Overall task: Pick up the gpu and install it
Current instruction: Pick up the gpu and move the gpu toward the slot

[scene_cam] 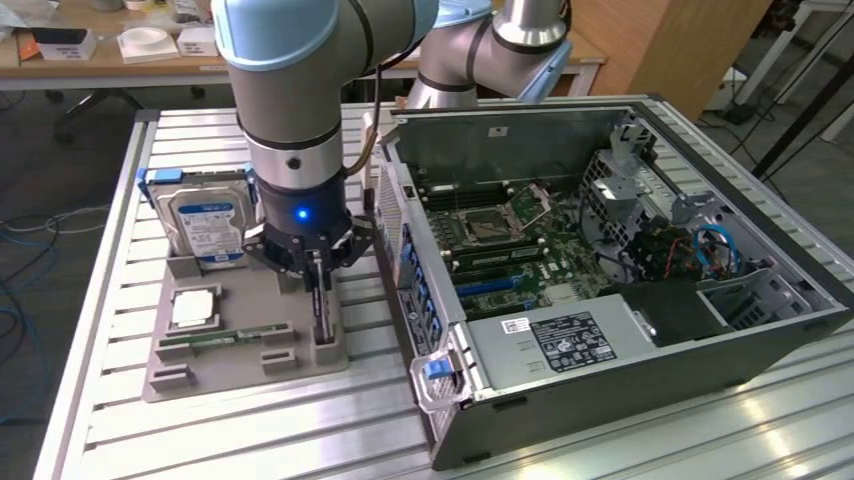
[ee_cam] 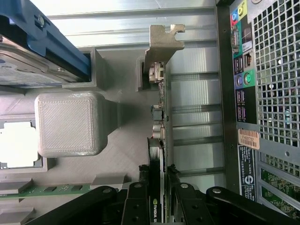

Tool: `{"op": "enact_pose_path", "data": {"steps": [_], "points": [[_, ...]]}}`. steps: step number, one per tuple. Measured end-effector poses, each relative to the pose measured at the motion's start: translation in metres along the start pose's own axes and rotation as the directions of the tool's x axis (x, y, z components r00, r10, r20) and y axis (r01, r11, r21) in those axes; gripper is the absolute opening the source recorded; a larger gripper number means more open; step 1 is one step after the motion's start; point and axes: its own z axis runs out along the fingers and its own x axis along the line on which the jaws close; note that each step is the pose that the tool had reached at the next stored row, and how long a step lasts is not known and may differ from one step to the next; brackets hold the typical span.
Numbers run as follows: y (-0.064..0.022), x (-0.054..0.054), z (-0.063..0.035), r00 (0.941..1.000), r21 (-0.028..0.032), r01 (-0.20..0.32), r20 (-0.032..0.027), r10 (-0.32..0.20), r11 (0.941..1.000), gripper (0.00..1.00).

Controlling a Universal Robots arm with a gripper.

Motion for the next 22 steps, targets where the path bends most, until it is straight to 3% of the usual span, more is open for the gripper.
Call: {"op": "enact_pose_path", "data": {"steps": [22], "points": [[0.0,0.0,0.0,1.0,0.0,0.0,0.0,0.0,1.0,0.26]]}}
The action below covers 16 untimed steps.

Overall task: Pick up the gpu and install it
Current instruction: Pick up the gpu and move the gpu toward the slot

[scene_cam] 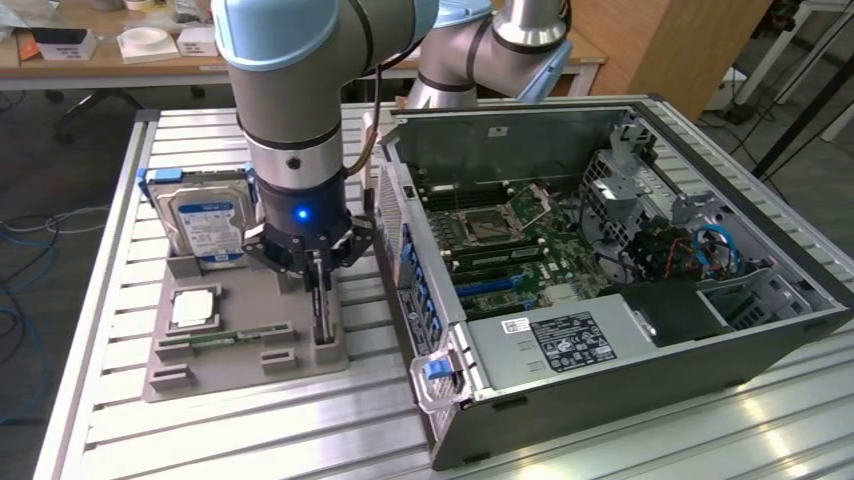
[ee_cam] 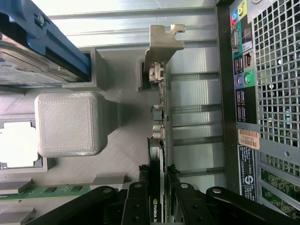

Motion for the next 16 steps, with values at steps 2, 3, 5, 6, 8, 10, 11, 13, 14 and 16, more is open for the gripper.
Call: {"op": "enact_pose_path", "data": {"steps": [2,3,5,6,8,10,11,13,14,16], "points": [[0.0,0.0,0.0,1.0,0.0,0.0,0.0,0.0,1.0,0.26],[0.0,0.0,0.0,1.0,0.0,0.0,0.0,0.0,1.0,0.26],[0.0,0.0,0.0,1.0,0.0,0.0,0.0,0.0,1.0,0.26],[0.0,0.0,-0.0001,1.0,-0.0001,0.0,0.0001,0.0,1.0,0.26],[0.0001,0.0,-0.0028,1.0,0.0,0.0,-0.0001,0.0,1.0,0.26],[0.0003,0.0,-0.0082,1.0,0.0,0.0,-0.0003,0.0,1.0,0.26],[0.0005,0.0,-0.0116,1.0,0.0,0.0,-0.0003,0.0,1.0,0.26],[0.0008,-0.001,-0.0193,1.0,0.0,0.0,-0.0003,0.0,1.0,0.26],[0.001,-0.001,-0.0234,1.0,0.0,0.0,-0.0003,0.0,1.0,0.26],[0.0014,-0.001,-0.0324,1.0,0.0001,0.0,-0.0003,0.0,1.0,0.26]]}}
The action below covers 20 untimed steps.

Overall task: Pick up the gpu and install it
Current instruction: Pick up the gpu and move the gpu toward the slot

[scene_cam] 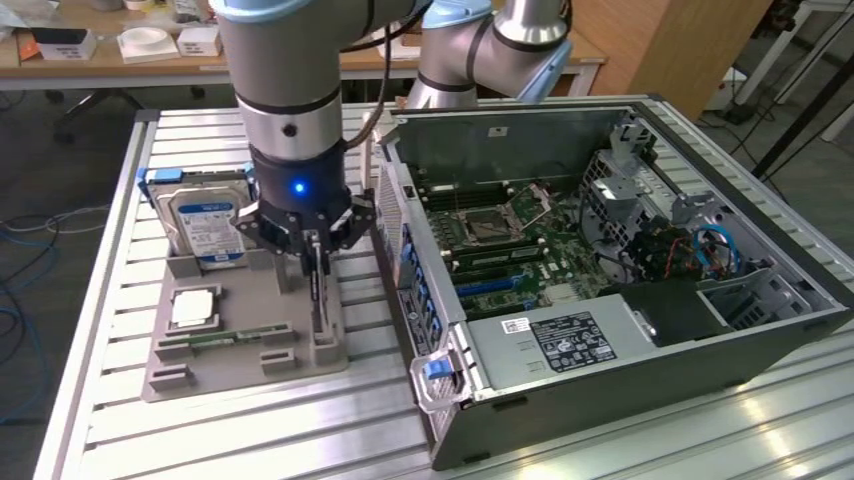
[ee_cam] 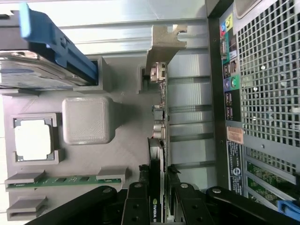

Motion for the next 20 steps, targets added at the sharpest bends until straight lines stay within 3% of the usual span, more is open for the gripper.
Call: {"op": "enact_pose_path", "data": {"steps": [6,10,14,20], "points": [[0.0011,-0.001,-0.0263,1.0,-0.0002,0.0,-0.0004,0.0,1.0,0.26],[0.0017,-0.001,-0.0392,1.0,0.0005,0.0,-0.0084,0.0,1.0,0.26],[0.0021,-0.001,-0.05,0.9998,0.0017,-0.001,-0.0214,0.001,1.0,0.26],[0.0033,-0.002,-0.0768,0.9997,0.0018,-0.001,-0.0224,0.001,1.0,0.26]]}}
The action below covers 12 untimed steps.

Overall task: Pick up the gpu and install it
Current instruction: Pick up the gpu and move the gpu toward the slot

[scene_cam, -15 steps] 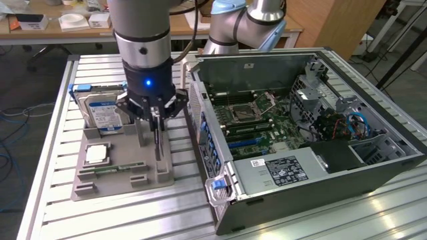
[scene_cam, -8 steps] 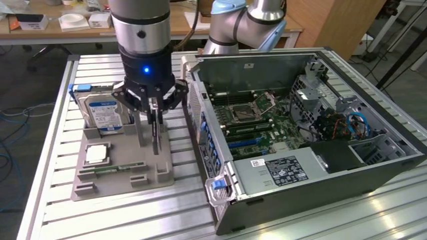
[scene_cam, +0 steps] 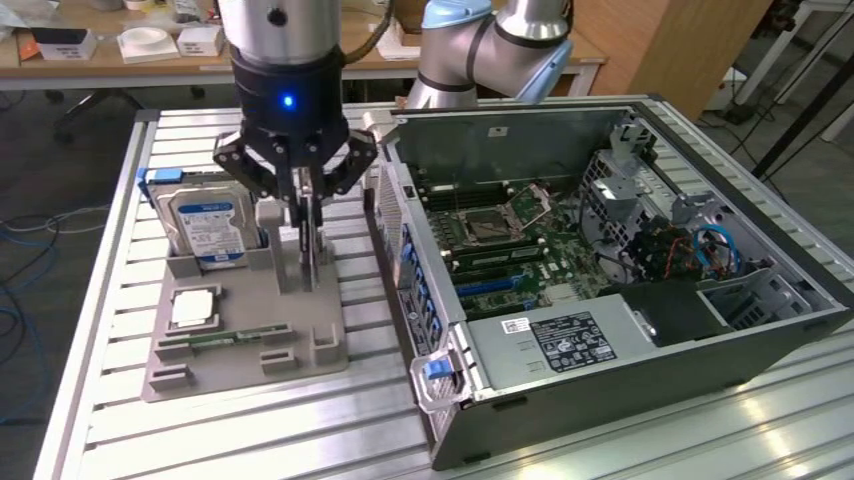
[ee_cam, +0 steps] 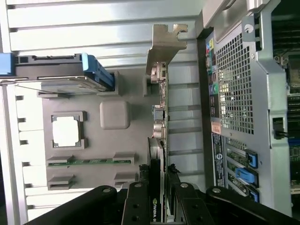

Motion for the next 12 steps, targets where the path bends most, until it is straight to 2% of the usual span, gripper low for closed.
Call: {"op": "enact_pose_path", "data": {"steps": [10,12], "points": [[0.0018,0.0,-0.0447,1.0,0.0001,0.0,0.0,0.0,1.0,0.26],[0.0019,0.0,-0.0464,1.0,-0.0001,-0.001,0.0,0.001,1.0,0.26]]}}
